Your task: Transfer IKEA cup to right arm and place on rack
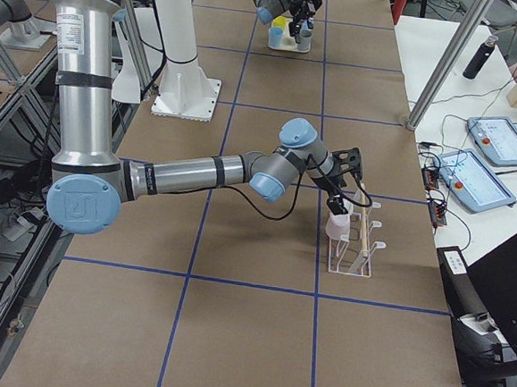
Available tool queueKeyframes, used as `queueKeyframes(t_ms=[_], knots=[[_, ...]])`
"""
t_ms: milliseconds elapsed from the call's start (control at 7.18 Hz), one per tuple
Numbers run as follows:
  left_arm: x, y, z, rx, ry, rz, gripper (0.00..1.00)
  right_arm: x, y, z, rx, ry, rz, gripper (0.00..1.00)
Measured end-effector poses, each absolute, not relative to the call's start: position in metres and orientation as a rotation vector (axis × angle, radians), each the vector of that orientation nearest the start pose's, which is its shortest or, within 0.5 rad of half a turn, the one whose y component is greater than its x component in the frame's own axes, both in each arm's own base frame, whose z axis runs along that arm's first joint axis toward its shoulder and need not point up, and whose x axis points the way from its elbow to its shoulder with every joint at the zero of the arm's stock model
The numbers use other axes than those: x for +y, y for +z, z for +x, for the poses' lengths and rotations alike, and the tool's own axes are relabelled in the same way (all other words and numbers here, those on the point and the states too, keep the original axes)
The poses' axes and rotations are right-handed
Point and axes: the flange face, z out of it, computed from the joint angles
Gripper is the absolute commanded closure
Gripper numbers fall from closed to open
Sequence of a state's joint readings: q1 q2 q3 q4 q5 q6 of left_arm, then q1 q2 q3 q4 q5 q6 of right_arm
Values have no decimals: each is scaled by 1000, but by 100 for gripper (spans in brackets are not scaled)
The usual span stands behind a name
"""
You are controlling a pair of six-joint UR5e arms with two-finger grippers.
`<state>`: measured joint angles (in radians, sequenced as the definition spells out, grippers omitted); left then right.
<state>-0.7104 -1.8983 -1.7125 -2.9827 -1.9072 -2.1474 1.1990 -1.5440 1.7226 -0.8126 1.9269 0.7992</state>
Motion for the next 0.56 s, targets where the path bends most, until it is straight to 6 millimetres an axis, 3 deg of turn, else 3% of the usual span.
queueKeyframes(t_ms=[279,557], knots=[[-454,332,306,1669,-453,124,0,-522,490,-101,-812,211,577,0],[-487,388,244,1415,-363,261,0,-516,491,-100,-822,203,566,0]])
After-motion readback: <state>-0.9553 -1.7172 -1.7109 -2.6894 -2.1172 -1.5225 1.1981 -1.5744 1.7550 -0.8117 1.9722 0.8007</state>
